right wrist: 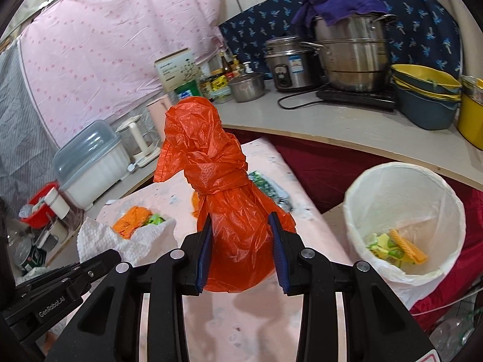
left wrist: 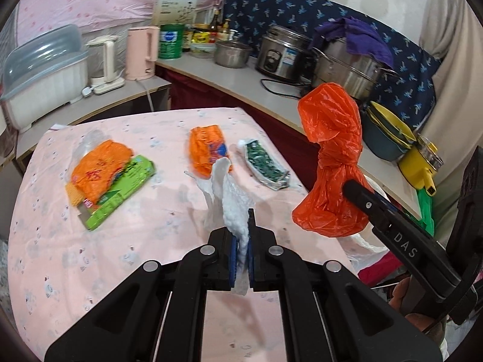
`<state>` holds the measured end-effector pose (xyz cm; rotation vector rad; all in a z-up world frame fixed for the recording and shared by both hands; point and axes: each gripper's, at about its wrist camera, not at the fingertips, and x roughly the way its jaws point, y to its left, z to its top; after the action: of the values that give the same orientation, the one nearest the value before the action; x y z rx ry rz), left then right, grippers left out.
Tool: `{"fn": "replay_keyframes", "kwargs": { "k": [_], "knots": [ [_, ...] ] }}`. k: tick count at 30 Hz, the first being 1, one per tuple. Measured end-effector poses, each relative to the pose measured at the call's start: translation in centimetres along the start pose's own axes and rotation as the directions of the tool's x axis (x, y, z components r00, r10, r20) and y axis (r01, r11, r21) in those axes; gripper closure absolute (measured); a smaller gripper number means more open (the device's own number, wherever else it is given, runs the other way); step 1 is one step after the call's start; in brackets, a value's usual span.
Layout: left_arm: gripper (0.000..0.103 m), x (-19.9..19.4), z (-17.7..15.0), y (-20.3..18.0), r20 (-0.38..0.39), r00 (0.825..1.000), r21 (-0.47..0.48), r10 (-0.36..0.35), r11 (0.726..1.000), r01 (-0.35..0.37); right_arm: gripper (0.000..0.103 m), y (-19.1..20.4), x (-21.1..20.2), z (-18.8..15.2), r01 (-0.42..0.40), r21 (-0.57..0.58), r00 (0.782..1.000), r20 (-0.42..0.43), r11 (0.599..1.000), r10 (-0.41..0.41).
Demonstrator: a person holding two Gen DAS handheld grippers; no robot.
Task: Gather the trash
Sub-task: 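Carry the red bag with the right gripper while the left gripper carries the tissue to the bin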
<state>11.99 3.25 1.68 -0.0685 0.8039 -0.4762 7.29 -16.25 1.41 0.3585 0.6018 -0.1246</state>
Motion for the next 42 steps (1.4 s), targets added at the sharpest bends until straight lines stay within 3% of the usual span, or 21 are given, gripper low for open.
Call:
{"fn": "replay_keyframes", "kwargs": {
  "k": [9,17,32,38,40,42],
  "knots": [
    [0.098,1.4,0.9,-6.1,-0.013,0.998,0.095,-0.057,0.994,0.058,0.07,-6.8,-1.9,0.2,0.077,0.099,0.996,0.028,0.992,-0.08],
    [0.098,2.7,1.7,-13.2,-0.026,0.988,0.203,-0.149,0.967,0.151,0.07,-13.6,-3.5,-0.2,0.158,0.203,0.985,0.042,0.966,-0.169],
    [0.098,8.2,2.4,-24.1,-0.118,0.948,0.305,-0.295,0.898,0.317,0.07,-22.1,-5.3,-1.7,0.26,0.33,0.958,0.03,0.908,-0.286],
    [0.097,10.7,3.0,-26.0,-0.147,0.935,0.287,-0.322,0.891,0.352,0.07,-24.1,-4.8,-1.8,0.277,0.356,0.953,0.018,0.893,-0.303],
    [0.087,11.3,3.2,-26.3,-0.148,0.936,0.288,-0.32,0.891,0.351,0.07,-24.4,-4.5,-1.7,0.28,0.359,0.952,0.015,0.89,-0.305],
    [0.067,11.6,3.3,-26.5,-0.138,0.939,0.287,-0.316,0.895,0.343,0.07,-24.7,-4.1,-1.6,0.28,0.36,0.952,0.012,0.89,-0.305]
  ]
}}
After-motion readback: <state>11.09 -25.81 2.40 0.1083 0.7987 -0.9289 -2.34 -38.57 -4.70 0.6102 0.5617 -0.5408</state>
